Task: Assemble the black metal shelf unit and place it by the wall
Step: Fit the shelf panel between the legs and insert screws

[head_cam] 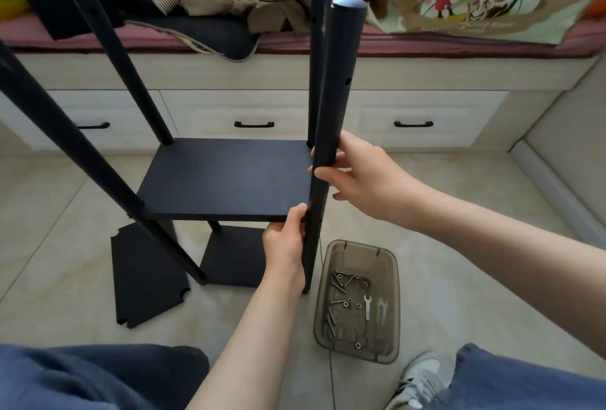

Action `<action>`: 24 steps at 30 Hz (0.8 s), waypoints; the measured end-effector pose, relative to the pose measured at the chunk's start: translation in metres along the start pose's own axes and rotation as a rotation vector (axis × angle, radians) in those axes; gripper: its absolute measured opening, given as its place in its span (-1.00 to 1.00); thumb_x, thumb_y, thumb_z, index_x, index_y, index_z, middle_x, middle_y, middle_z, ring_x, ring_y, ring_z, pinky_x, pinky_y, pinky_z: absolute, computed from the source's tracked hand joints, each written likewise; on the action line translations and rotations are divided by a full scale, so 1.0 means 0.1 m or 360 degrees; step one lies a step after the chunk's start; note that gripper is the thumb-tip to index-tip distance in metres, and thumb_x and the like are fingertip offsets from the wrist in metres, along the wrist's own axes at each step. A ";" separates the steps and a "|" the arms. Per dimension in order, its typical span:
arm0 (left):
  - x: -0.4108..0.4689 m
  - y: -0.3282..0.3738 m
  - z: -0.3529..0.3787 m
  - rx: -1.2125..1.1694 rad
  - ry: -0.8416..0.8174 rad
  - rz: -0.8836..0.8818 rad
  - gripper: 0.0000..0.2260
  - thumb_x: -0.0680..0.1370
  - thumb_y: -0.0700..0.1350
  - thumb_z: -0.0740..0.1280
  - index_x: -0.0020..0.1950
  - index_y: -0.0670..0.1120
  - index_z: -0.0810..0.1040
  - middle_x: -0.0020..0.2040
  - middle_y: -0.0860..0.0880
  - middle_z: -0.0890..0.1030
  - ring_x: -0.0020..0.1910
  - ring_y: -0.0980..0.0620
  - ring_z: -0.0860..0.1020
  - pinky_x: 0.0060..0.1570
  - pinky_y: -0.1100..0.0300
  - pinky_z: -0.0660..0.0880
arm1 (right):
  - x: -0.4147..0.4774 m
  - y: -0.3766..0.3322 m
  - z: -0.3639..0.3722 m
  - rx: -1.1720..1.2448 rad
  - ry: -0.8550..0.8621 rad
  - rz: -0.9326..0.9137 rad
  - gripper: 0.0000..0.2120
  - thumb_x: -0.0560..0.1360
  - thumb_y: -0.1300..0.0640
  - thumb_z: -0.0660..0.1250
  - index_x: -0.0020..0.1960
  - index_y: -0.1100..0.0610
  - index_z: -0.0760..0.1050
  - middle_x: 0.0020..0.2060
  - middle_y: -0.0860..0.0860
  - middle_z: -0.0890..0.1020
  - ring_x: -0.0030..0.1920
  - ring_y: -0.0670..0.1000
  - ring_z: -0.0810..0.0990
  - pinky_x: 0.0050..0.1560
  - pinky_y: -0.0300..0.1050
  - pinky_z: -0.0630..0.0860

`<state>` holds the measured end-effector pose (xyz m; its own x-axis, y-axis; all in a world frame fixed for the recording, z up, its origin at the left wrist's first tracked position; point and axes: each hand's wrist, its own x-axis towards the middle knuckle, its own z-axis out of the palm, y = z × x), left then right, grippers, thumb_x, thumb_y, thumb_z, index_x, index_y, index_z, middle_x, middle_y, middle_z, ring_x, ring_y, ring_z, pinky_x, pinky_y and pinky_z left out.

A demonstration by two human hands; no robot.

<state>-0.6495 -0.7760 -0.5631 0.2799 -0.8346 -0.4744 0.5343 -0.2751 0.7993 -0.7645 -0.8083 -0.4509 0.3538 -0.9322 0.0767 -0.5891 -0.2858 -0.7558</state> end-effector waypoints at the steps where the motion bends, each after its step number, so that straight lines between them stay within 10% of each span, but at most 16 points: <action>1: 0.00 0.00 0.01 -0.0008 0.0017 -0.0013 -0.91 0.58 -0.12 0.42 -0.12 -0.08 0.60 -0.37 0.10 0.66 -0.24 0.07 0.64 -0.35 0.33 0.55 | 0.00 0.00 0.00 0.0001 -0.0007 0.0002 -0.77 0.60 0.14 0.31 0.24 0.07 0.41 0.09 -0.05 0.62 0.10 -0.02 0.62 0.06 0.05 0.62; 24: 0.02 0.00 -0.06 0.0063 -0.0050 -0.0041 -0.87 0.56 -0.06 0.44 -0.12 -0.09 0.62 -0.33 0.07 0.68 -0.23 0.05 0.65 -0.17 0.17 0.55 | -0.04 -0.09 -0.05 0.0022 -0.0084 0.0044 -0.84 0.61 0.20 0.28 0.17 0.06 0.40 0.05 -0.04 0.62 0.04 0.00 0.65 -0.11 0.01 0.67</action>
<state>-0.6439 -0.7749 -0.5665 0.2412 -0.8414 -0.4836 0.5086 -0.3148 0.8014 -0.7641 -0.8036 -0.4407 0.3757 -0.9265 0.0213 -0.5891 -0.2564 -0.7663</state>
